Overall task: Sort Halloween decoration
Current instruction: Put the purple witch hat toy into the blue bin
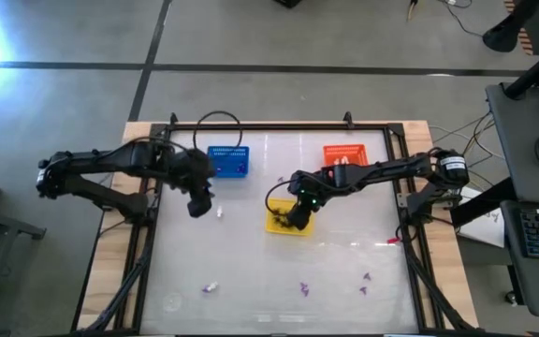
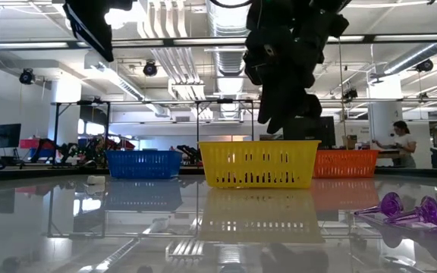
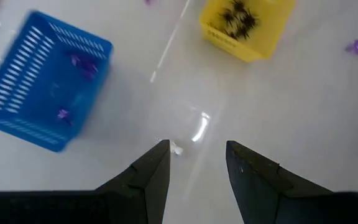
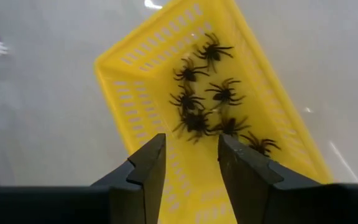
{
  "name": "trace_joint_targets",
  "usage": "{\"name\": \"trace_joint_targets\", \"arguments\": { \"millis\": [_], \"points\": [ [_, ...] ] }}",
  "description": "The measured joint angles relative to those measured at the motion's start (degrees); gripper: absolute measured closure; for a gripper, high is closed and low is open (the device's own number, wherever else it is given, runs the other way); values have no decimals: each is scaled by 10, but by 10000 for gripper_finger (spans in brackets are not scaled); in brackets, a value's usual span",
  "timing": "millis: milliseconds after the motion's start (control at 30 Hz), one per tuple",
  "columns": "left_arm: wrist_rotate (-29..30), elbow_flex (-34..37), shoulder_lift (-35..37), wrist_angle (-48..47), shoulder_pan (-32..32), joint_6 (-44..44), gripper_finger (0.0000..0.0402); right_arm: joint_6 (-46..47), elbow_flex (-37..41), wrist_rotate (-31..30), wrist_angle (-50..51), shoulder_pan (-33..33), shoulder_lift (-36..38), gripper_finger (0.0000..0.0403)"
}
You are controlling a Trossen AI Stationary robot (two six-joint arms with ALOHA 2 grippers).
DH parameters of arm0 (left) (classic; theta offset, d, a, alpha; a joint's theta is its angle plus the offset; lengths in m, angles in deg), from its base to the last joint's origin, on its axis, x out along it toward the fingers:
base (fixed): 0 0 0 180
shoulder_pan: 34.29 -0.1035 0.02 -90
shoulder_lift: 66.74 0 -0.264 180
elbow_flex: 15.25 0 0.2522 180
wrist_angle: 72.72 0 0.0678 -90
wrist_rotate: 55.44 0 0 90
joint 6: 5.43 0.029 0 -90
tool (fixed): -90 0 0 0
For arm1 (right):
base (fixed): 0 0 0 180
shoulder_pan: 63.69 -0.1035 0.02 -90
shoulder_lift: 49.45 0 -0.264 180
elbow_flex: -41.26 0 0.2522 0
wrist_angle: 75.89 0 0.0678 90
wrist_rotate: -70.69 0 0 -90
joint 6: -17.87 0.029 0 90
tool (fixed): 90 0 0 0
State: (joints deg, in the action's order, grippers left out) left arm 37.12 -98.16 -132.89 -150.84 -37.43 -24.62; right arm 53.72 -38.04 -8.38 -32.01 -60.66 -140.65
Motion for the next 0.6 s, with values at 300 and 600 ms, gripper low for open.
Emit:
{"name": "trace_joint_targets", "arguments": {
  "millis": [300, 600],
  "points": [
    [1, 49, 0, 0, 102, -101, 262, 5, -64, -56, 87, 0, 0, 266],
    [1, 104, -1, 38, 224, -216, 262, 5, -133, -65, 202, -6, 0, 266]
  ]
}}
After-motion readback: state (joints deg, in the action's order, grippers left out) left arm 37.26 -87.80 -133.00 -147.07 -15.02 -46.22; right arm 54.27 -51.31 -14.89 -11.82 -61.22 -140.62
